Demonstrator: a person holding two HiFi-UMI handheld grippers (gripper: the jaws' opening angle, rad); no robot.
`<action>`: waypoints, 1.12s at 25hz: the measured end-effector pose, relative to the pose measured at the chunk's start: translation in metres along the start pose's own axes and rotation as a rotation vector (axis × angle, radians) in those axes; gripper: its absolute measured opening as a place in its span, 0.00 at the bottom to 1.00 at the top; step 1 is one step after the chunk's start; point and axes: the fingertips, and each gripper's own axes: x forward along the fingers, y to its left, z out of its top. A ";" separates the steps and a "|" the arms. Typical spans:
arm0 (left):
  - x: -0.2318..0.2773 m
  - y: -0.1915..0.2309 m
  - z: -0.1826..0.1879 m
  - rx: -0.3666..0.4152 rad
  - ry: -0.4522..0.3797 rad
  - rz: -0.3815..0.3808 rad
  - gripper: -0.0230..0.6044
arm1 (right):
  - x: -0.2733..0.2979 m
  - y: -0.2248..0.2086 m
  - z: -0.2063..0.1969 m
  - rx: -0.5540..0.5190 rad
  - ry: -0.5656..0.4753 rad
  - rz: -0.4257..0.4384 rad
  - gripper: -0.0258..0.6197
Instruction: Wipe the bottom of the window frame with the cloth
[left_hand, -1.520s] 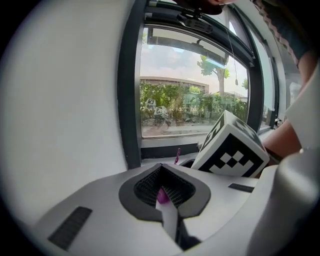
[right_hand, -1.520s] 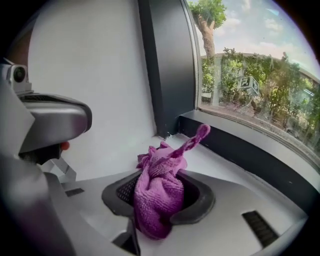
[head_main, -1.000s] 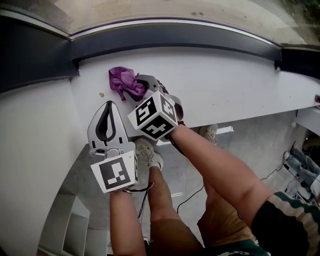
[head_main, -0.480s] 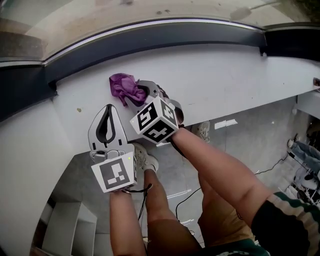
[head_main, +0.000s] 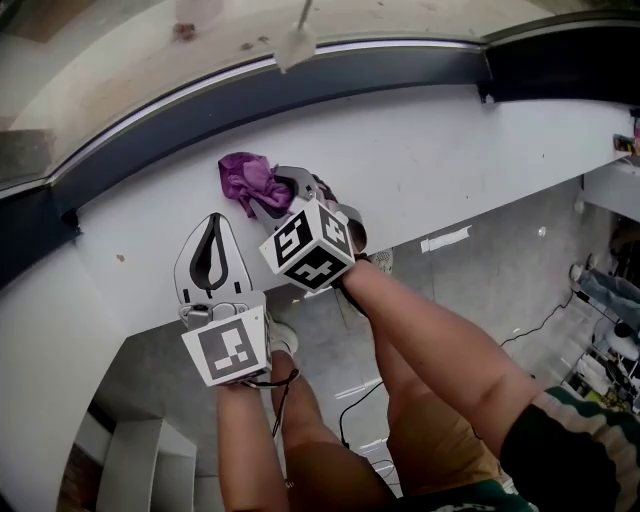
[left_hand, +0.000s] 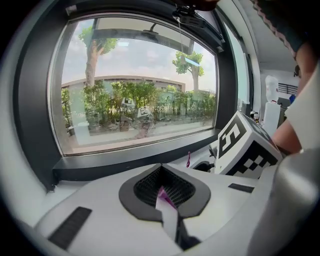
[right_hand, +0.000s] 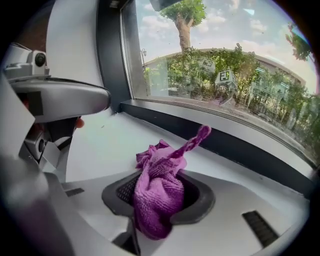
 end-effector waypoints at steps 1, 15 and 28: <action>0.005 -0.008 0.002 0.004 0.000 -0.009 0.04 | -0.004 -0.006 -0.004 0.004 -0.001 -0.001 0.28; 0.046 -0.080 0.017 0.037 0.024 -0.072 0.04 | -0.042 -0.068 -0.043 0.042 -0.008 -0.025 0.28; 0.083 -0.156 0.035 0.072 0.017 -0.138 0.04 | -0.081 -0.134 -0.090 0.081 -0.009 -0.073 0.28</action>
